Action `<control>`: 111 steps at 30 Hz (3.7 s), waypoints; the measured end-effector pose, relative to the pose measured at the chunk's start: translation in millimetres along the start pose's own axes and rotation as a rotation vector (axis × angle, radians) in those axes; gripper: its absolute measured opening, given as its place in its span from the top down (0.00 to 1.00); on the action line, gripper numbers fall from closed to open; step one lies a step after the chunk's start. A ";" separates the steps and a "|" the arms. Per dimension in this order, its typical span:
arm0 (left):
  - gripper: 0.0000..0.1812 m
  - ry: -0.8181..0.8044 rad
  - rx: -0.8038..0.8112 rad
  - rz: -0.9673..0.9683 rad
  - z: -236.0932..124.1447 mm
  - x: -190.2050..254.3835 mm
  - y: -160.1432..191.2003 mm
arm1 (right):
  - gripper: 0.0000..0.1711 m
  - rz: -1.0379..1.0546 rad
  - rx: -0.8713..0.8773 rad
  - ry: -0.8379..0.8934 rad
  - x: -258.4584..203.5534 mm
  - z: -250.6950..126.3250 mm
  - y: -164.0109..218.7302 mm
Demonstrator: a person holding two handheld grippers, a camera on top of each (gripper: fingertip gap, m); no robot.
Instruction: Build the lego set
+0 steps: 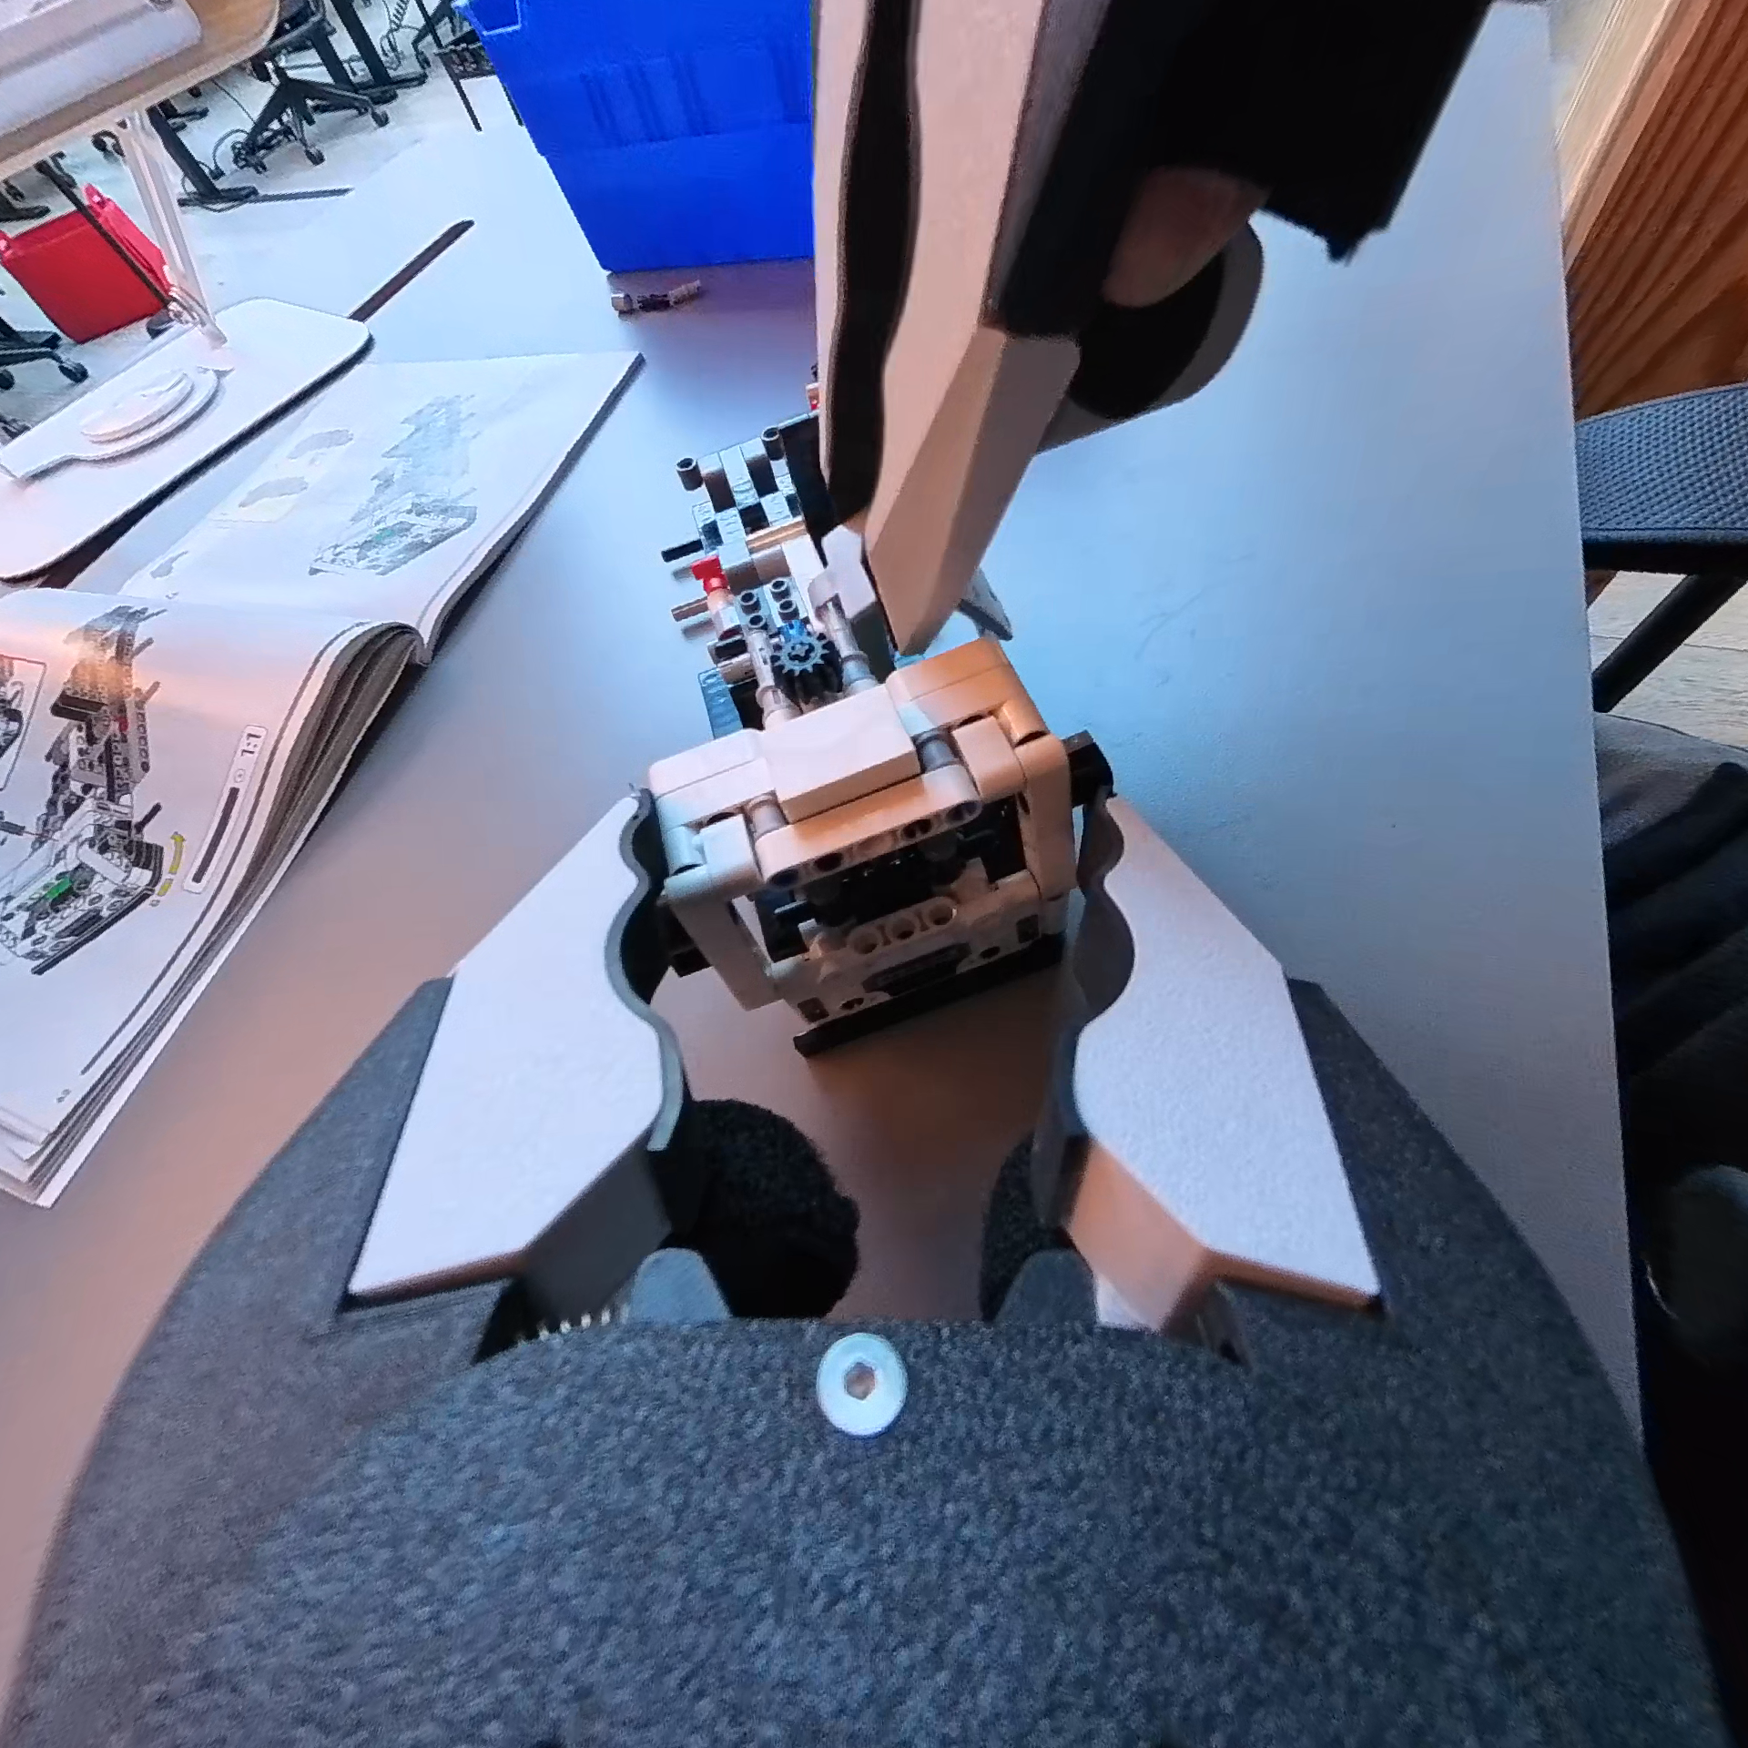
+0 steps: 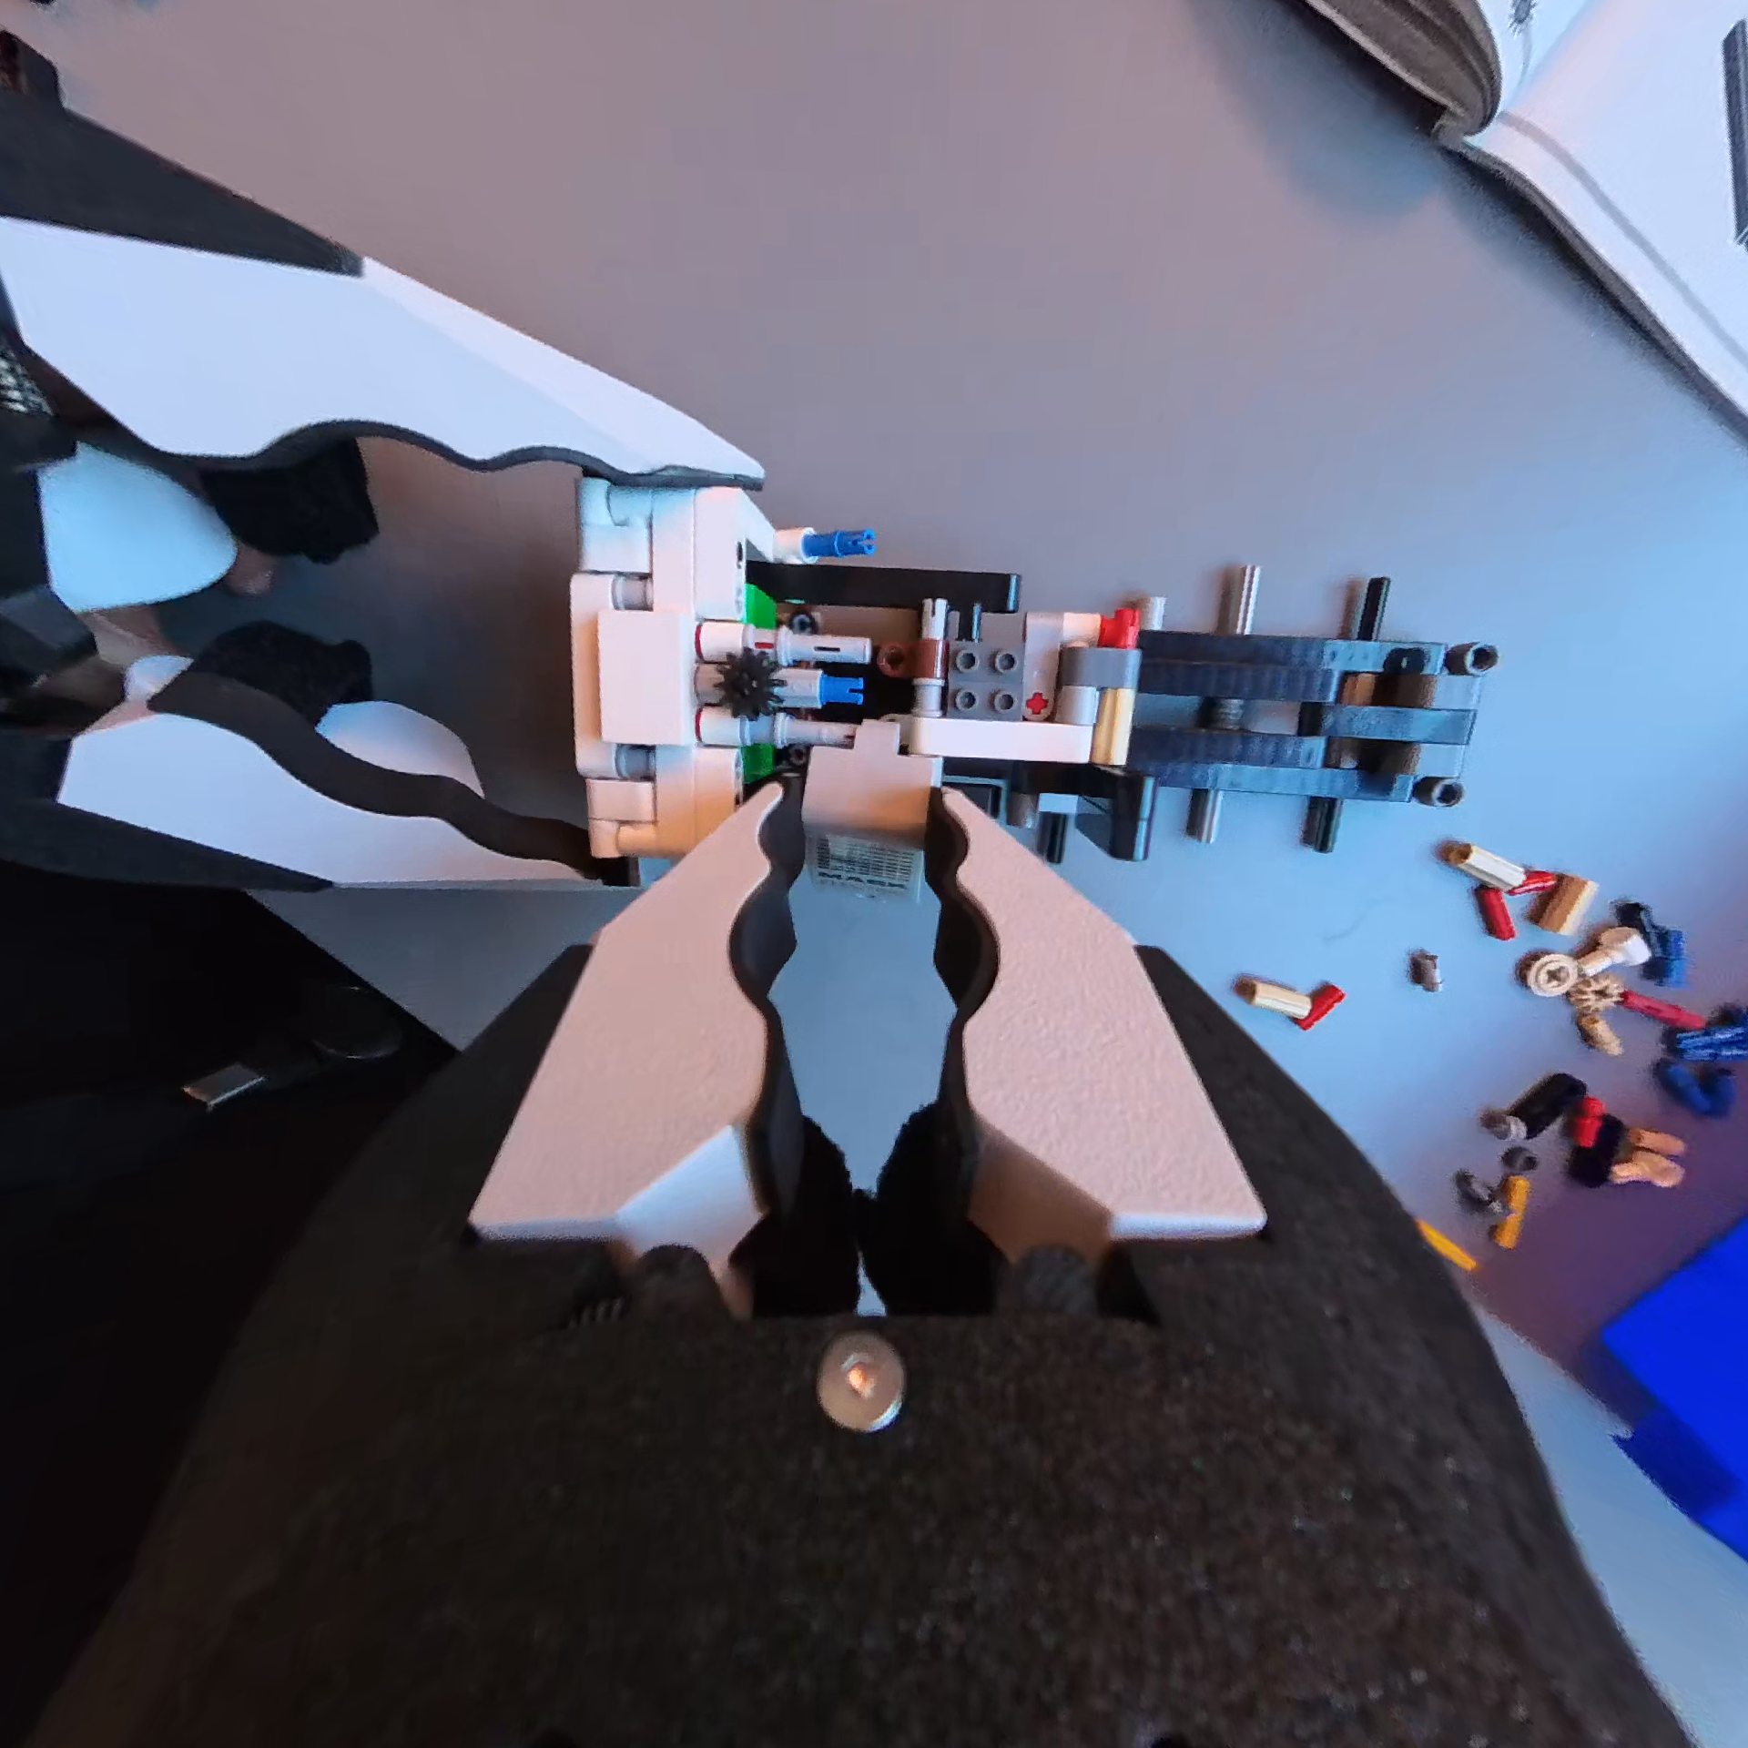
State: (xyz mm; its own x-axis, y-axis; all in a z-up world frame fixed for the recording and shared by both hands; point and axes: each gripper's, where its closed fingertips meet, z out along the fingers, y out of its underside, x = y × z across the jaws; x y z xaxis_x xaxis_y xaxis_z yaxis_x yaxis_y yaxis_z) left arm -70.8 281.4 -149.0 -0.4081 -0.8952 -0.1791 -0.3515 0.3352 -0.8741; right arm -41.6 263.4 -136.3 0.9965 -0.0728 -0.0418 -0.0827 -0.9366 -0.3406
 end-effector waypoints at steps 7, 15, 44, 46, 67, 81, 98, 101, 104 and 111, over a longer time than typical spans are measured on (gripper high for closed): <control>0.52 0.001 0.000 0.001 -0.1 0.6 0.1 | 0.86 -0.078 0.033 0.054 0.4 0.3 -0.7; 0.52 0.001 -0.001 0.001 0.1 0.6 0.2 | 0.86 0.048 0.073 -0.121 -2.6 -2.3 0.3; 0.53 -0.009 -0.004 0.012 0.4 0.3 0.3 | 0.86 -0.049 -0.273 -0.163 -1.3 -2.0 1.3; 0.53 -0.012 -0.004 0.012 0.3 -0.1 0.3 | 0.86 -0.040 -0.266 -0.161 -1.5 -1.8 0.6; 0.53 -0.024 -0.008 0.003 0.5 -0.8 0.3 | 0.86 -0.129 -0.065 -0.023 -2.5 -1.2 -0.6; 0.53 -0.016 -0.006 0.008 0.3 1.1 0.4 | 0.86 -0.044 -0.030 -0.097 -8.6 -0.4 0.3; 0.53 -0.010 -0.005 0.009 0.1 2.0 0.3 | 0.80 0.100 0.561 -0.125 -3.9 -13.6 -1.7; 0.53 -0.011 -0.005 0.010 0.2 2.0 0.3 | 0.82 0.058 0.604 -0.126 -9.8 -12.4 -5.5; 0.53 -0.013 -0.005 0.010 0.2 1.7 0.3 | 0.87 0.018 0.618 -0.044 -7.1 -11.5 -6.6; 0.53 -0.005 -0.005 0.008 -0.2 2.3 0.4 | 0.87 -0.011 0.611 -0.039 -9.8 -7.4 -0.9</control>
State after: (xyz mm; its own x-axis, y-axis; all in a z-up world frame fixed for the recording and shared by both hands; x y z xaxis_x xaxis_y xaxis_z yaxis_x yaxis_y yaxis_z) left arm -72.0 279.6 -149.6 -0.4065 -0.8940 -0.1884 -0.3528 0.3438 -0.8702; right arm -51.2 262.5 -128.7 0.9970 -0.0409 -0.0659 -0.0774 -0.5705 -0.8177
